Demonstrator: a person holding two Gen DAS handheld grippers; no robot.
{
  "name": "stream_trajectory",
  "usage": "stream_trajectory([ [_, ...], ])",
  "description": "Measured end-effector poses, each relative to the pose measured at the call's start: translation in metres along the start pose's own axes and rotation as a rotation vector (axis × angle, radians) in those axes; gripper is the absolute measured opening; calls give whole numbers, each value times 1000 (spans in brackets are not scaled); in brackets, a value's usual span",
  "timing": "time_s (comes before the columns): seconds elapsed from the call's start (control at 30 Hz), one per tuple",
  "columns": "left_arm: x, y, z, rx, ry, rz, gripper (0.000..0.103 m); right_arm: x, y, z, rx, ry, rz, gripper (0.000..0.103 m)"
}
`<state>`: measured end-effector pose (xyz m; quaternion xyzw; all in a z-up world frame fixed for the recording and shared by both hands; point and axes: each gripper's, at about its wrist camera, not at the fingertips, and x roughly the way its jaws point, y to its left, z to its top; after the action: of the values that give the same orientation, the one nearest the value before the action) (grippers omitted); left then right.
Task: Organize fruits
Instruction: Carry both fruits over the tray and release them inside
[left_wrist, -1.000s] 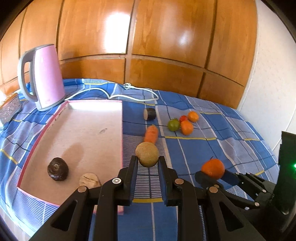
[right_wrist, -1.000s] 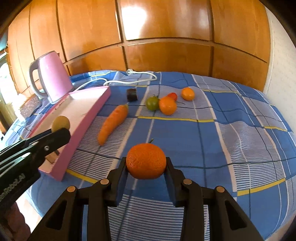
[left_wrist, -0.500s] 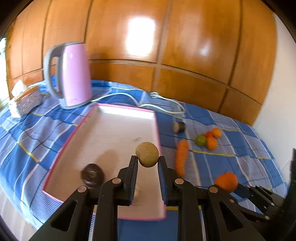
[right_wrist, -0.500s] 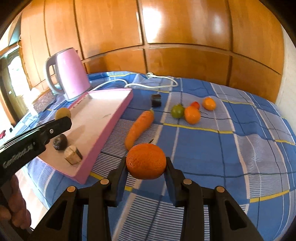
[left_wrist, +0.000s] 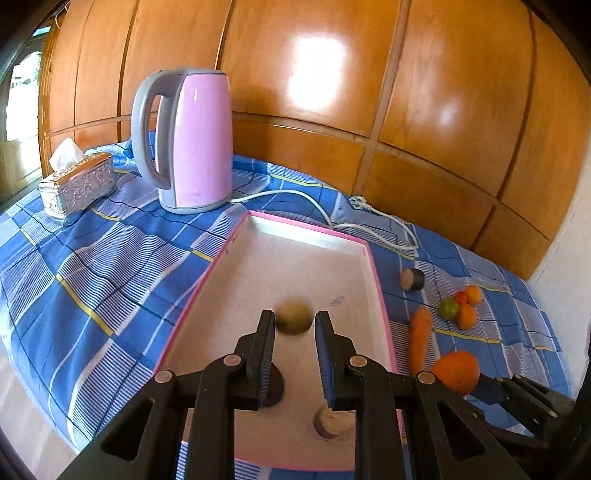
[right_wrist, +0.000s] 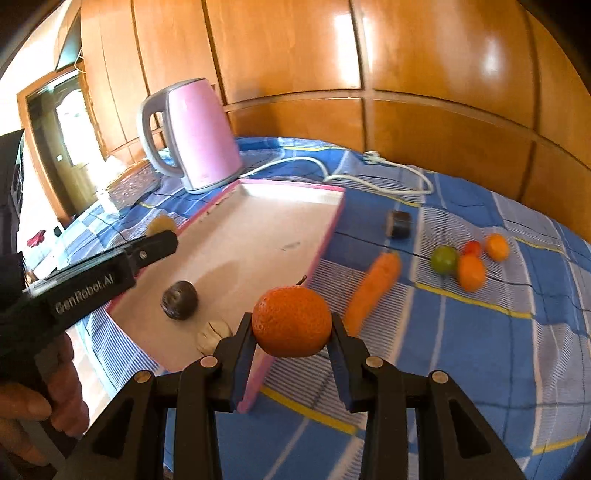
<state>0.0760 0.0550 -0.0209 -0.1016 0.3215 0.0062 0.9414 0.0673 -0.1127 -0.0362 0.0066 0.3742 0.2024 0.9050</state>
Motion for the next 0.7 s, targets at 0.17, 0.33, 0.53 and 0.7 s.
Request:
stream_trajectory([
  [0.17,6,10,6,-21,-2,48,36,18,9,19,0,12,11,38],
  [0.33,6,20,7,-41,-3,84,38,38,22,33,-9,34,18,39],
  [0.53,5,27,2,-45,2,105,39,43,27,30,-8,38,17,40],
  [0.7,4,25,-2,-53,13,104,39,34,26,25,5,25,10,40],
])
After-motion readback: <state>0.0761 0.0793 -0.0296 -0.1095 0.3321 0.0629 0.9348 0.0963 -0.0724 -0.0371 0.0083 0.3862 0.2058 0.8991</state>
